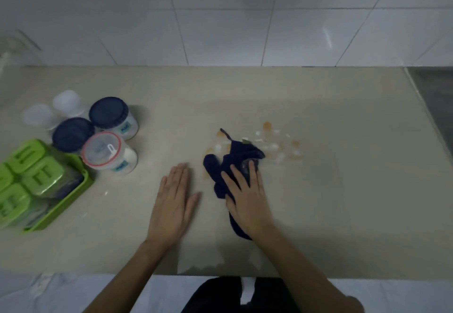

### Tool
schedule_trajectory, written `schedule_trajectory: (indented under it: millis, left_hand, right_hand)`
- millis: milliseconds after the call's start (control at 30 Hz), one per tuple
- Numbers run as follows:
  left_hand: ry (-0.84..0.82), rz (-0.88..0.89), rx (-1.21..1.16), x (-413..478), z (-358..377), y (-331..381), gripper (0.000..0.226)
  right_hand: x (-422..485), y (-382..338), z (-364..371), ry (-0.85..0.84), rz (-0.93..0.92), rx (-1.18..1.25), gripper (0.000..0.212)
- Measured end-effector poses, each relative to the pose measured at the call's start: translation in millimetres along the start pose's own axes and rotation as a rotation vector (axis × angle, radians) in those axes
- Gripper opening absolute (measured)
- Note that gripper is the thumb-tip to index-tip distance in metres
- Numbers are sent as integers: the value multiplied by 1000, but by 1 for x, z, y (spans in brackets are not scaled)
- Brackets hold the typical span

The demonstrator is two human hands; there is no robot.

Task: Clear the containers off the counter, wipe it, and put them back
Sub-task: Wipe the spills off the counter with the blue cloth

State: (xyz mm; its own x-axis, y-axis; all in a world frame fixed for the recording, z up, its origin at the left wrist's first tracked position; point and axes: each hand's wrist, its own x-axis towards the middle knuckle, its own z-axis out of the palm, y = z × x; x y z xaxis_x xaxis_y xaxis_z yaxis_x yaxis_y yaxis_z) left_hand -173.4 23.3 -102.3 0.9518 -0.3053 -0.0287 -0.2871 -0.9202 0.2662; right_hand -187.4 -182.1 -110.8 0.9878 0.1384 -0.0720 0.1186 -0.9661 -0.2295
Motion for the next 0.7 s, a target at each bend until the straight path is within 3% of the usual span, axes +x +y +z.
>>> schedule_trajectory:
  millis: [100, 300, 433, 567, 700]
  left_hand:
    - [-15, -30, 13, 5, 2, -12, 67]
    - [-41, -17, 55, 7, 15, -7, 69]
    - [-35, -7, 27, 7, 8, 1, 69]
    - [-2, -86, -29, 13, 8, -13, 67]
    - [-23, -84, -86, 5, 9, -11, 68]
  right_hand:
    - [-17, 41, -1, 3, -8, 20, 49]
    - [-62, 120, -19, 75, 222, 125, 54]
    - [-47, 70, -15, 97, 196, 89, 56]
    - [32, -20, 10, 51, -114, 49, 55]
    - [54, -40, 11, 15, -125, 30, 55]
